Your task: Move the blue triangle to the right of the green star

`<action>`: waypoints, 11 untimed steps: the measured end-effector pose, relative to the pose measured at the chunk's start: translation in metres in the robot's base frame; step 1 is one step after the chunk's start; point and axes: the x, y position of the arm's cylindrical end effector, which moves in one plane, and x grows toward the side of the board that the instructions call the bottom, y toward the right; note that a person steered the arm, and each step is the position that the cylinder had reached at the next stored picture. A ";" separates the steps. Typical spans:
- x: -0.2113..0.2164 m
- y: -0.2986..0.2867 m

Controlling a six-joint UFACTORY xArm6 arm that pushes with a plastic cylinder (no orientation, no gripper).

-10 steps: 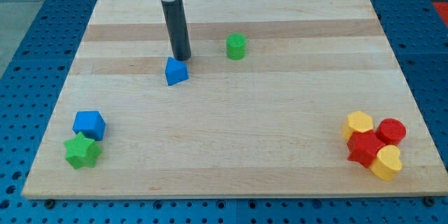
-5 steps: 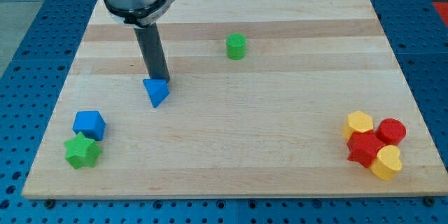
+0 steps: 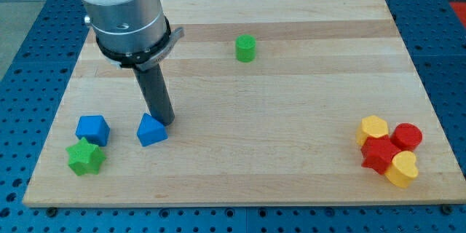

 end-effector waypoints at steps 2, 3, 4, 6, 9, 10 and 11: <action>0.028 0.001; 0.042 0.001; 0.046 0.001; 0.049 -0.006; 0.059 -0.029; 0.051 -0.022; 0.013 0.014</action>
